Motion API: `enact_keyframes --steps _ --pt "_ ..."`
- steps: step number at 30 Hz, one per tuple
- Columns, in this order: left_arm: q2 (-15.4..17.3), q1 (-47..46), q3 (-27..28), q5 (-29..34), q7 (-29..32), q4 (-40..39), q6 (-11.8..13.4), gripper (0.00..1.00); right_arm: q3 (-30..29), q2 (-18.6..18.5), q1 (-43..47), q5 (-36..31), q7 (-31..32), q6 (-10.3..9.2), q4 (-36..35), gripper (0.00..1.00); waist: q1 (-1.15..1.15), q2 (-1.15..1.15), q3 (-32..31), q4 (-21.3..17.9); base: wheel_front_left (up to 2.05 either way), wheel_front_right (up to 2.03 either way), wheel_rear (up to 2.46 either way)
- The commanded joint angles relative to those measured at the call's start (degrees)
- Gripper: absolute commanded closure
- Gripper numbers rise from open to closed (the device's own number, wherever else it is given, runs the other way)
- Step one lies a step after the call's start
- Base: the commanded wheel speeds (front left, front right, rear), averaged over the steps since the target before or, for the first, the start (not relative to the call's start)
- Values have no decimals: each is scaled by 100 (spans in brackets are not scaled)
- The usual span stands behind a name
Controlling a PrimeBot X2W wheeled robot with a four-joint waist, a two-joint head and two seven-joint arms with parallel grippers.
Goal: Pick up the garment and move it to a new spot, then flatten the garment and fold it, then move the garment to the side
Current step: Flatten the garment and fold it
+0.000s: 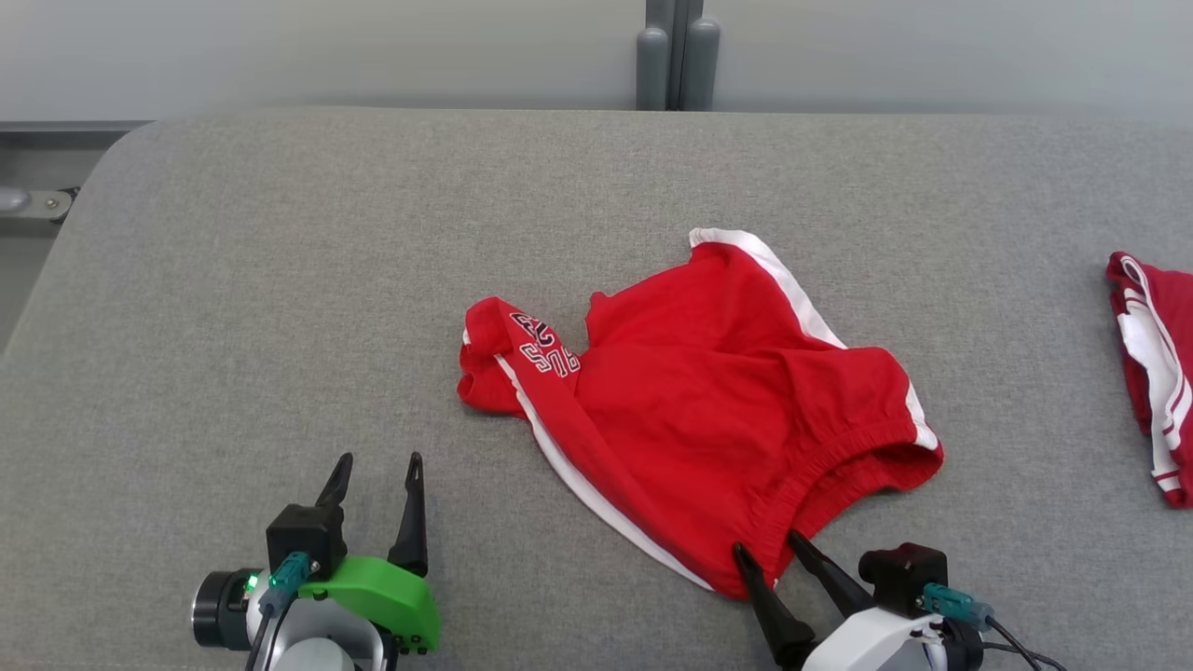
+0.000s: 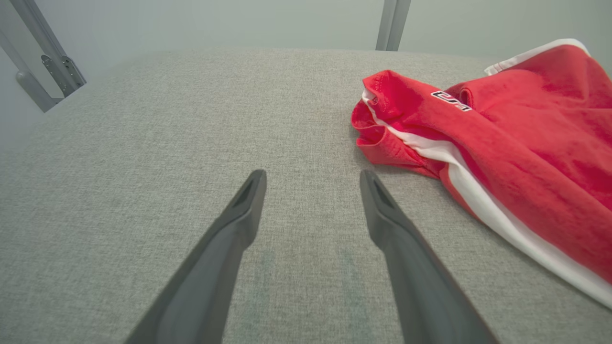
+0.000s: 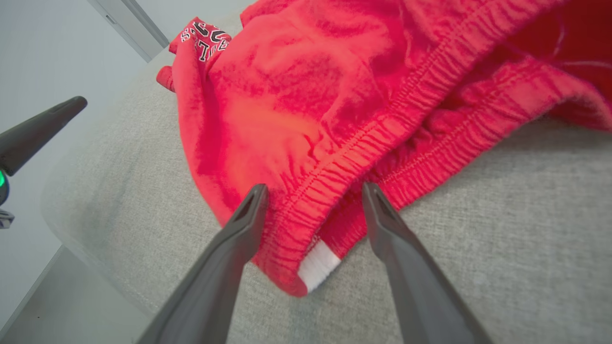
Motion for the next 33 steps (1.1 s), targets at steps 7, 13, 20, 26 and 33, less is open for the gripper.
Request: enact_keyframes --steps 7,13,20,26,33 --pt "-5 43 -85 -73 3 -197 25 0 210 -80 -228 284 -13 -2 158 79 0 0 130 51 0 0 0" --pt "-3 -18 -180 -173 3 -334 61 0 -127 -133 -402 383 -13 -2 -255 100 0 0 248 -22 0 0 0" --pt "-2 -101 -320 -183 3 -323 42 0 -442 -548 -1082 248 -14 -2 -241 100 0 0 367 -36 0 0 0" --pt "-1 -301 -601 -261 3 -284 49 0 -700 -1048 -1974 153 12 -3 680 100 0 0 531 177 0 0 0" --pt "-3 -412 -830 -389 3 -290 148 0 -562 -1231 -2471 251 31 -3 1616 0 0 0 572 276 0 0 0"
